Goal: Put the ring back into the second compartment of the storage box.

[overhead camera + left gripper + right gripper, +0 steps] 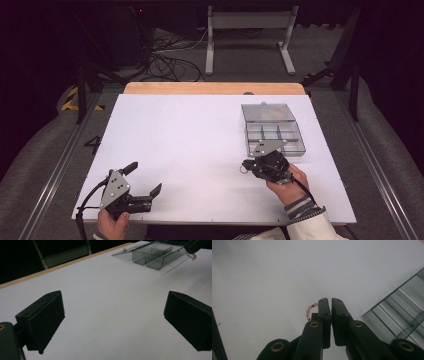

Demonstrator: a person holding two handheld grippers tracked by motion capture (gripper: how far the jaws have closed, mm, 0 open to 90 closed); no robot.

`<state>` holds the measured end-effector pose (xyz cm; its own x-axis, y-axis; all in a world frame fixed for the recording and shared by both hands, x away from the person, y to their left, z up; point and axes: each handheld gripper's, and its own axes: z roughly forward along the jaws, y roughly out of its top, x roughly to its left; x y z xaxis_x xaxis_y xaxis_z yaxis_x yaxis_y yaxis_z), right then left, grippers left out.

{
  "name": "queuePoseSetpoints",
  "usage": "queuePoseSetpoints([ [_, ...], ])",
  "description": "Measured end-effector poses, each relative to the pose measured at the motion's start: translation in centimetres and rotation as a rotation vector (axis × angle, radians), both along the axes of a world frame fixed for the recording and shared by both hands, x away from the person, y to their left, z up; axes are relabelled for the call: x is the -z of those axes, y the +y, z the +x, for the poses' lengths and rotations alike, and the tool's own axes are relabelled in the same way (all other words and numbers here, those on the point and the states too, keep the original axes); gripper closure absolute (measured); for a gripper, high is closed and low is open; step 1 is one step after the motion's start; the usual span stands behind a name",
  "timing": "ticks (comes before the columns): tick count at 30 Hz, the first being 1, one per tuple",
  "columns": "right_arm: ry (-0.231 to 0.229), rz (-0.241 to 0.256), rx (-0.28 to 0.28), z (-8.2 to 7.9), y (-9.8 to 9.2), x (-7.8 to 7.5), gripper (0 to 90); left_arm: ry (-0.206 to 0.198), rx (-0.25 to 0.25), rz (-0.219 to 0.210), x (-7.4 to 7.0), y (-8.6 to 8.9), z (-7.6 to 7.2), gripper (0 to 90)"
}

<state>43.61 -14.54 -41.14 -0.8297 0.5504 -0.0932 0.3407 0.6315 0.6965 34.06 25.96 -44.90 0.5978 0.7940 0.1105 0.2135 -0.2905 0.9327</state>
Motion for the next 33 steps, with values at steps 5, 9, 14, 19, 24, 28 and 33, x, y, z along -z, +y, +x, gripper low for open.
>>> queuePoseSetpoints([
  [5,-0.029,0.022,0.031,-0.1,-0.4,-0.5,86.6,0.001,0.001,0.0,0.0,0.0,0.0,3.8],
  [9,-0.054,0.031,0.039,-0.2,-0.6,-0.7,86.6,0.001,0.002,0.001,0.0,0.0,0.0,3.8],
  [14,-0.077,0.042,0.052,-0.4,-0.9,-1.0,86.6,0.0,0.002,-0.001,0.0,0.0,0.0,3.8],
  [19,-0.093,0.054,0.062,-0.4,-1.1,-1.2,86.6,0.0,0.003,0.001,0.0,0.0,0.0,3.8],
  [24,-0.095,0.054,0.073,-0.3,-1.3,-1.4,86.6,0.001,0.002,0.0,0.0,0.0,0.0,3.8],
  [28,-0.103,0.053,0.098,0.0,-1.7,-1.8,86.6,0.001,0.002,0.001,0.0,0.0,0.0,3.8],
  [33,-0.112,0.063,0.133,0.4,-2.2,-2.4,86.6,0.002,0.002,0.002,0.0,0.0,0.0,3.8],
])
